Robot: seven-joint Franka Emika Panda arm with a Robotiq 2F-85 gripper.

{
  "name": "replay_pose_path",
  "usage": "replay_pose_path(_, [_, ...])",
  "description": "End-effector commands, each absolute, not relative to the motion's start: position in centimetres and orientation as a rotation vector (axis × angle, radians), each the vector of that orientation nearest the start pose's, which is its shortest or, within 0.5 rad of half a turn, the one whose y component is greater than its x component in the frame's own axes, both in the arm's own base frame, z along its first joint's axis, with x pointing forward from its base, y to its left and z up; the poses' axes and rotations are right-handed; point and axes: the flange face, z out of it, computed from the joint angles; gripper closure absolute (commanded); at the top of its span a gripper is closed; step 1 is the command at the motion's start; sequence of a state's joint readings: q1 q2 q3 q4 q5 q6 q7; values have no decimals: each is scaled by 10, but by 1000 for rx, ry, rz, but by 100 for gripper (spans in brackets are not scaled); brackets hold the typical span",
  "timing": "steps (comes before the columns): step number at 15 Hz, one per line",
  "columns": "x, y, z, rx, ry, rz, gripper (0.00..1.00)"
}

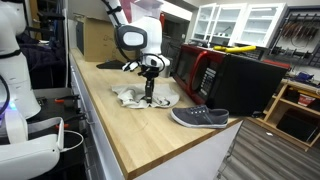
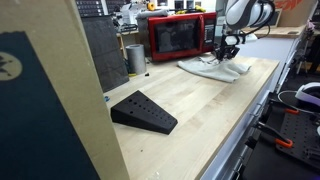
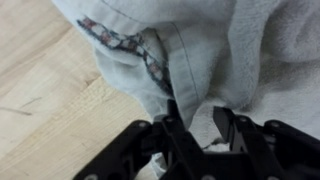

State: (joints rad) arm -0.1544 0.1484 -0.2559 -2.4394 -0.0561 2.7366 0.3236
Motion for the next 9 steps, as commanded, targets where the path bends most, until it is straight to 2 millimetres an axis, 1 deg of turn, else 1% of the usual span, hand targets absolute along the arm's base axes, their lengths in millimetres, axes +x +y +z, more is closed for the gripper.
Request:
replay_pose_path(1, [457, -190, 270, -3031, 1067, -216, 79])
replay_pose_path(2, [457, -188, 272, -3040, 1059, -215, 80])
replay_pose_path(4, [456, -184, 276, -3058, 1054, -227, 96])
replay_pose_path(5, [456, -181, 279, -3070, 1050, -231, 100])
replay_pose_path(6, [456, -177, 282, -3082, 1044, -231, 100])
replay_pose_path(7, [455, -174, 284, -3096, 1044, -222, 68])
replay_pose_path(8, [454, -172, 287, -3108, 1046, -210, 71])
replay_pose_path(9, [453, -170, 290, -3120, 1049, -201, 70])
